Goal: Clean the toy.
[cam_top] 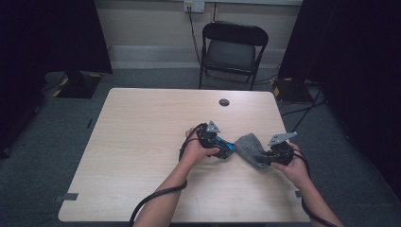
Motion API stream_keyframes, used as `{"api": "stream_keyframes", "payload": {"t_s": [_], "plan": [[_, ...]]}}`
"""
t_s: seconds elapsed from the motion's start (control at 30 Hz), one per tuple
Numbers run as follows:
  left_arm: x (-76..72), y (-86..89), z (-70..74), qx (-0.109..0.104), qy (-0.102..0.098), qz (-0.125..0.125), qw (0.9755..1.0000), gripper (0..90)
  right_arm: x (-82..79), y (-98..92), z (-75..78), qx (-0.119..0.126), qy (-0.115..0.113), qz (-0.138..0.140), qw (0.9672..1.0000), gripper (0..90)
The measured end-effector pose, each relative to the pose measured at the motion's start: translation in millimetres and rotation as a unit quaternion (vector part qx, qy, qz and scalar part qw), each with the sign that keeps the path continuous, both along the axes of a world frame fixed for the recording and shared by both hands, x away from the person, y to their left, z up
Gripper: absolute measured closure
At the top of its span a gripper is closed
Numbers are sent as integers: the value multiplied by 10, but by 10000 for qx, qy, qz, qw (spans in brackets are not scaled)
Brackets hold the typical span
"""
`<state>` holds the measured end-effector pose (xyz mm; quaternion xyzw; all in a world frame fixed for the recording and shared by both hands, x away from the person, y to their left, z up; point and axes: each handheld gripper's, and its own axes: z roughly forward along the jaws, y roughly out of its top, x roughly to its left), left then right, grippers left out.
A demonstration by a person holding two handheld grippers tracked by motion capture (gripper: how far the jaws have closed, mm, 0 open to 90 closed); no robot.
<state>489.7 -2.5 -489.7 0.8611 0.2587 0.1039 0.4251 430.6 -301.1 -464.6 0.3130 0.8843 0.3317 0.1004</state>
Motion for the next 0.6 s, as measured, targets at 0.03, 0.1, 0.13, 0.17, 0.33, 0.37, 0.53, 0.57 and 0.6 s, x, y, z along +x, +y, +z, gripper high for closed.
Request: {"api": "stream_keyframes", "payload": {"t_s": [0.03,0.1,0.13,0.17,0.33,0.37,0.53,0.57,0.6], "plan": [[1,0,-1,-4,-5,-2,10000,24,18,-13,18,11,-38,-68,10000,751],[0,0,0,3,1,-1,10000,24,49,-29,43,54,-144,-174,9997,751],[2,0,-1,-6,-5,-4,10000,24,70,-36,61,76,-192,-260,9994,751],[2,0,-1,-8,-6,-5,10000,24,95,-37,78,120,-207,-307,9992,751],[-2,1,-5,-29,-5,12,10000,24,289,37,152,160,-245,-400,9988,751],[-1,2,-4,-23,-6,6,10000,24,319,53,157,191,-230,-404,9987,750],[2,-2,-1,-16,1,-3,10000,25,485,173,146,271,-214,-508,9981,749],[2,-4,0,-7,4,2,10000,25,521,211,137,245,-201,-522,9981,750],[1,-7,1,-7,11,14,10000,24,543,234,130,247,-200,-522,9981,750]]}}
